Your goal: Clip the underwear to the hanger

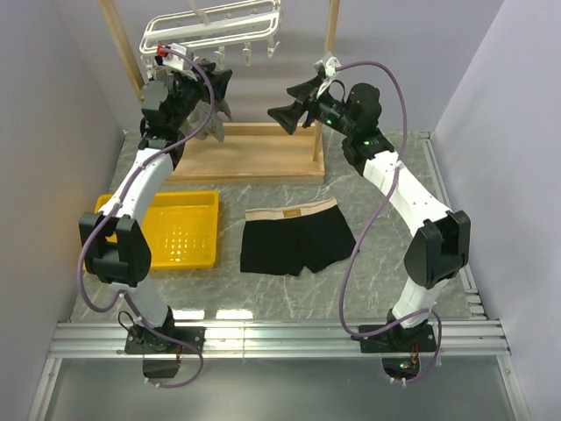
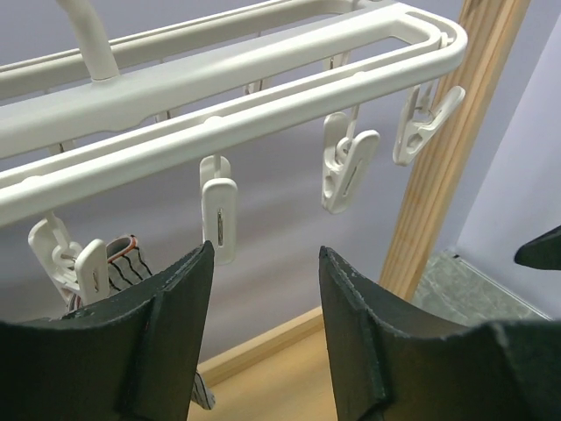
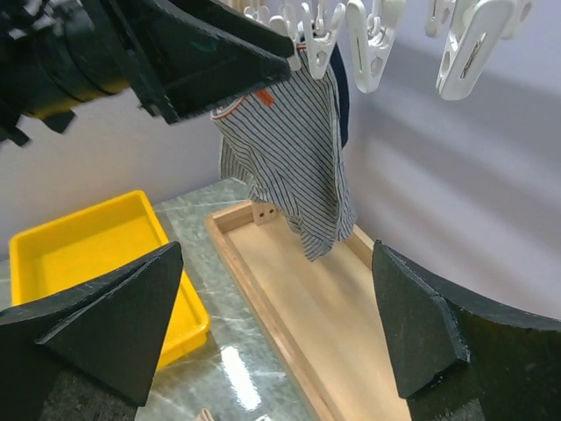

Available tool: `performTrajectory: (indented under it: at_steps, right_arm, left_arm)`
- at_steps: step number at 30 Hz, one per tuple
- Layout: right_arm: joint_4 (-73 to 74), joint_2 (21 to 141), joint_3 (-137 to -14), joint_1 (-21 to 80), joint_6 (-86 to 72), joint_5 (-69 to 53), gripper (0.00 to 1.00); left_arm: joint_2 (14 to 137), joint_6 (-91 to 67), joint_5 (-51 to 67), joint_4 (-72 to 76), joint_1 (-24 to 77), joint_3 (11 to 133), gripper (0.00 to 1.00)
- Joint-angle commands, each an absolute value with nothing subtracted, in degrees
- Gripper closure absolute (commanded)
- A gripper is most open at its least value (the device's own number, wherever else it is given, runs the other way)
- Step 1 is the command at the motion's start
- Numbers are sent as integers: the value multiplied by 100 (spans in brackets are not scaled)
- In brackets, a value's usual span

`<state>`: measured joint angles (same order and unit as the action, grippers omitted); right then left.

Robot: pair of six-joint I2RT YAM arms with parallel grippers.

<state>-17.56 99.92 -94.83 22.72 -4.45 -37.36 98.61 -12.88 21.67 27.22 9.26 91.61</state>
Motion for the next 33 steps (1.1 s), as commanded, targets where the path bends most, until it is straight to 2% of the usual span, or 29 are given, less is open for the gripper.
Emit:
performTrajectory:
  at_steps: [1,6,16,23,27,28,33]
  right_arm:
    - [-2153,9958,-9861,2276,-764,-3779,6]
    - [-2469,10010,-9931,2268,-1273,-3744,7]
    - [-2645,10617,-10836,2294,-2442,-3630,10]
    - [-2725,10898,-11232,2417,-2698,-3375,12]
    - [-2751,10960,-11311,2478,-2716,-3235,13]
    - [-2751,10969,-11329,2505,-2716,-3191,14]
    - [-2672,11021,-11539,2636,-2558,-2962,19]
  left_arm:
    - [10001,-1090,2277,3278,949,9176,43]
    - [10265,-1090,2136,3313,958,9430,46]
    - [10503,-1107,2021,3550,958,9668,51]
    - [10599,-1160,2127,3841,967,9729,53]
    - [10652,-1160,2267,3814,976,9765,67]
    - [10644,-1169,2311,3823,976,9747,74]
    - [10556,-1213,2531,3849,984,9686,90]
